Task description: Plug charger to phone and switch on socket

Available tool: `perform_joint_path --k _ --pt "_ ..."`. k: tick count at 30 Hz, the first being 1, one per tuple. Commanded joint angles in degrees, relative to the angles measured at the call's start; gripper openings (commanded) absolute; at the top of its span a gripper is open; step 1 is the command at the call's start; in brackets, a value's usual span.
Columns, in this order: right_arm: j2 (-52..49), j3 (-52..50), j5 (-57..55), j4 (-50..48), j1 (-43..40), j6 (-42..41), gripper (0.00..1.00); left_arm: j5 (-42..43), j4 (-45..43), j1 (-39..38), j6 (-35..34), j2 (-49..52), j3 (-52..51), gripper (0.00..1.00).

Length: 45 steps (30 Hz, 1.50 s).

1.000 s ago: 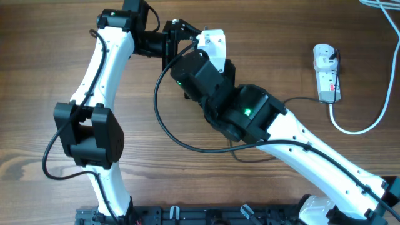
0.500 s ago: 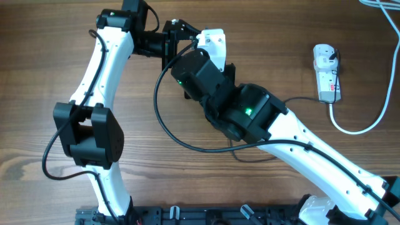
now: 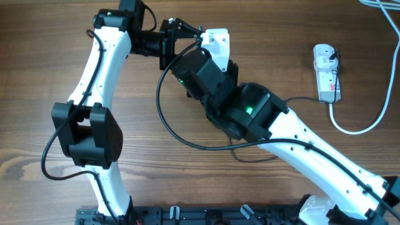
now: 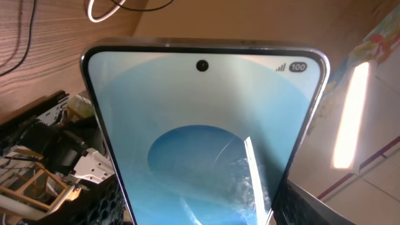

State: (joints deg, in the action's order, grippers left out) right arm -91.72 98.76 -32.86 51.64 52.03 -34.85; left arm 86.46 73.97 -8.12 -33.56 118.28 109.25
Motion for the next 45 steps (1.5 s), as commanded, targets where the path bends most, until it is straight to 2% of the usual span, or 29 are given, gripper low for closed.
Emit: perform_joint_path --k 1,3,7,13,17,20,23,26,32,35,36,42,45 --pt "0.07 1.53 1.38 0.72 0.46 -3.10 0.05 1.38 -0.02 -0.55 0.07 -1.84 1.44 0.86" --pt "0.50 1.53 1.36 0.74 0.46 -5.46 0.05 1.38 -0.02 -0.55 0.07 -1.84 1.44 1.00" --pt "2.36 1.53 -1.01 0.70 0.44 -17.44 0.04 1.38 0.00 -0.55 0.04 -1.84 1.44 1.00" --pt "4.59 1.53 -5.22 0.72 0.46 -44.96 0.05 1.42 0.00 -0.55 0.00 -1.84 1.44 1.00" --pt "4.57 1.51 -4.37 1.40 0.46 -59.60 0.04 2.29 0.04 -0.68 -3.45 -1.84 1.44 1.00" --pt "4.50 1.29 -3.08 1.75 0.46 -68.59 0.05 3.89 0.02 -0.76 -6.05 -1.84 1.44 0.94" --pt "3.67 1.25 -3.10 1.73 0.46 -72.67 0.06 3.89 0.04 -0.76 -8.24 -1.84 1.44 0.84" --pt "2.03 1.25 -3.39 1.79 0.46 -74.79 0.05 3.89 0.04 -0.76 -9.35 -1.84 1.44 0.78" --pt "1.92 1.25 -4.39 1.79 0.46 -80.89 0.05 3.89 0.02 -0.76 -9.38 -1.84 1.44 0.49" --pt "1.92 1.25 -3.91 1.66 0.46 -80.85 0.05 3.89 0.02 -0.76 -9.38 -1.84 1.44 0.44" --pt "1.92 1.25 -3.54 1.70 0.46 -80.85 0.06 3.89 0.02 -0.76 -9.38 -1.84 1.44 0.38" --pt "1.92 1.25 -1.79 1.49 0.46 -80.81 0.05 3.89 0.02 -0.76 -9.38 -1.84 1.44 0.29" --pt "1.92 1.25 -1.51 1.51 0.46 -80.76 0.05 3.89 0.02 -0.76 -9.40 -1.84 1.44 0.27"
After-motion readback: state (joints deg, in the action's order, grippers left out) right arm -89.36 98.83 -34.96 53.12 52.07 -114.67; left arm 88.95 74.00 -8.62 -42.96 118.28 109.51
